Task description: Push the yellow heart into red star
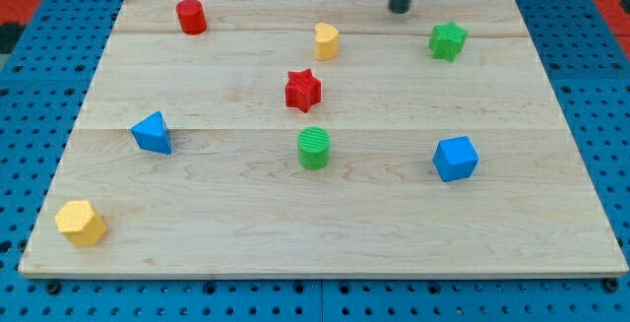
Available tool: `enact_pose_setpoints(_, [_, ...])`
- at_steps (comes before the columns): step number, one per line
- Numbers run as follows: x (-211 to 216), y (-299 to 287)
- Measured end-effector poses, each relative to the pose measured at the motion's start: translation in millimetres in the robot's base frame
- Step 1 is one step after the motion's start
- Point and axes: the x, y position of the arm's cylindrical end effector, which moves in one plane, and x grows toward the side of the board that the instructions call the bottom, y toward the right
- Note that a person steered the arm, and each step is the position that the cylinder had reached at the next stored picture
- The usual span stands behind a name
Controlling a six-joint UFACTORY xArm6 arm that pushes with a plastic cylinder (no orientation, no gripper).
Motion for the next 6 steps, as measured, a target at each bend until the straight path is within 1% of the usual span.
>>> enact_pose_setpoints(1, [42.3,-58.8])
enact_pose_setpoints(2, [44.9,-100.2])
enact_pose_setpoints(3, [46.1,-105.1])
enact_pose_setpoints(4, [47.3,-151.5])
enact_pose_setpoints(6, [100.6,-139.7])
